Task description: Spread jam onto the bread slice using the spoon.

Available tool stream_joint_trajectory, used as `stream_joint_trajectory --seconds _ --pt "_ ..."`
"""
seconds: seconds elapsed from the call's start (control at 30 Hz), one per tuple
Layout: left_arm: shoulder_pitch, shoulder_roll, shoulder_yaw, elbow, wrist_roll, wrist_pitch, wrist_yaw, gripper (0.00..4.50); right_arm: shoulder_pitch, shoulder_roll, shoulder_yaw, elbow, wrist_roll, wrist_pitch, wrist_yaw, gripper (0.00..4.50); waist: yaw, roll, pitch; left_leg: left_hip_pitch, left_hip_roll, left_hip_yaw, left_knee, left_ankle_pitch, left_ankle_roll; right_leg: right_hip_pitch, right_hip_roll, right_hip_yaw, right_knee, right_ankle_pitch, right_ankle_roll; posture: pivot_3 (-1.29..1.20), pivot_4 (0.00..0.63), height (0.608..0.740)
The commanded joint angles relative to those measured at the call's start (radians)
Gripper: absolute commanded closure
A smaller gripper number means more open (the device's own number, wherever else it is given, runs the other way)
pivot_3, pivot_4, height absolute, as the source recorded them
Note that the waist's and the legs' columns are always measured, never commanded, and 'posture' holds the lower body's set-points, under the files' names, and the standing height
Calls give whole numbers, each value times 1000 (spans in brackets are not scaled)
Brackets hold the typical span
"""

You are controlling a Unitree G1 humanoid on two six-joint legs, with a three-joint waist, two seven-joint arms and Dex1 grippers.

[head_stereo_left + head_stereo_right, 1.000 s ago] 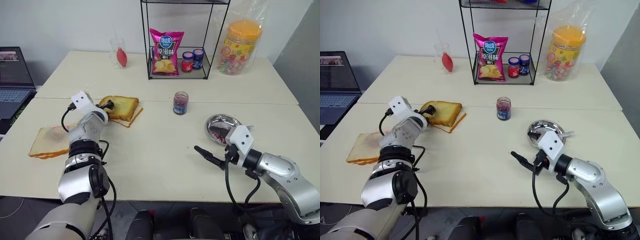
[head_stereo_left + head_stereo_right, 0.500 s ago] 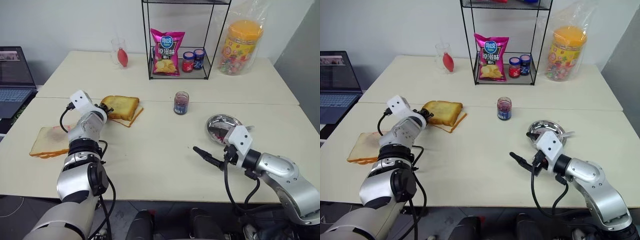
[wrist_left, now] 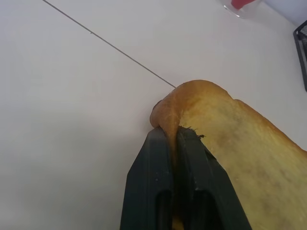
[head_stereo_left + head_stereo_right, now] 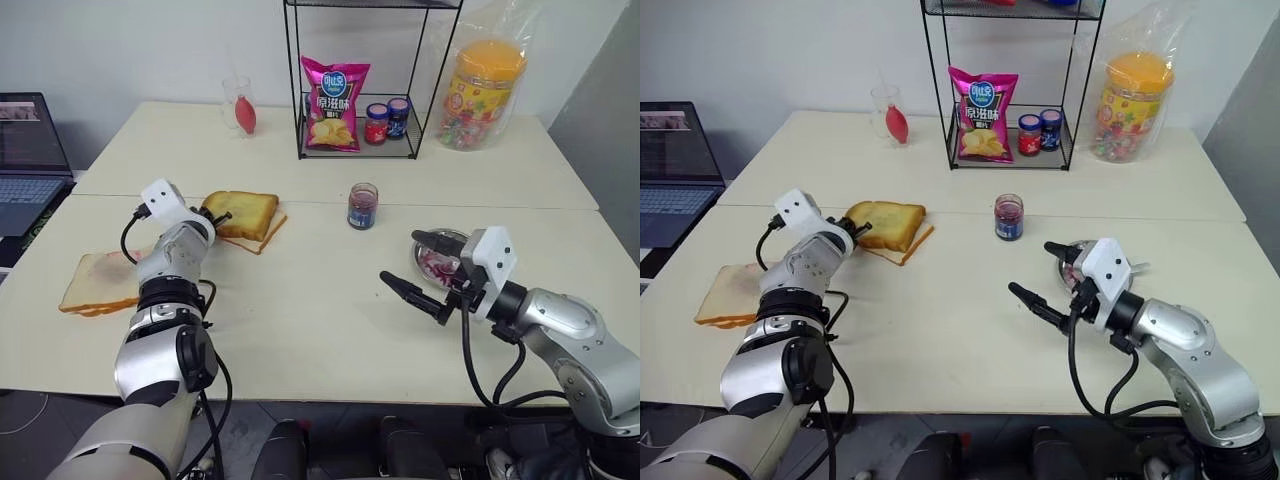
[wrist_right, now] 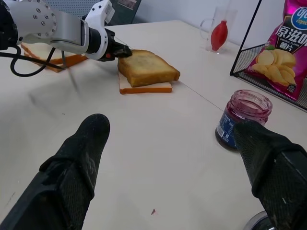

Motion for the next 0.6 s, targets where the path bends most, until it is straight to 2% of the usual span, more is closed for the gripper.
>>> stream_joint_trajectory --seconds 0.03,0.13,0.27,0.37,0.53,0.6 --pt "-2 -11 8 -153 -51 25 -42 4494 -15 -14 -15 -32 11 -7 8 0 0 0 0 0 0 0 0 0 0 0 0 0 0 0 0 0 150 740" --pt "42 -25 -4 -314 -112 116 -101 4494 -14 -18 -20 -30 11 -7 7 0 -2 0 0 0 0 0 0 0 0 0 0 0 0 0 0 0 150 740" --pt "131 -7 -29 -559 -246 343 -224 4494 -8 -27 -30 -30 15 -9 9 0 -4 0 0 0 1 1 -1 0 0 -1 0 1 0 0 0 0 150 740" --pt "189 41 -49 -680 -350 523 -330 4494 -1 -39 -43 -31 24 -7 17 0 -6 0 0 0 1 0 0 0 0 -1 0 1 1 0 0 0 150 740" --pt "222 122 -99 -785 -427 667 -463 4494 24 -78 -81 -46 64 11 46 0 -5 0 0 1 2 1 0 0 0 -1 1 1 1 0 0 0 150 740" --pt "237 172 -178 -829 -443 721 -579 4494 51 -113 -103 -65 98 36 76 0 -4 0 0 1 1 1 0 0 0 0 1 1 1 0 0 0 150 740"
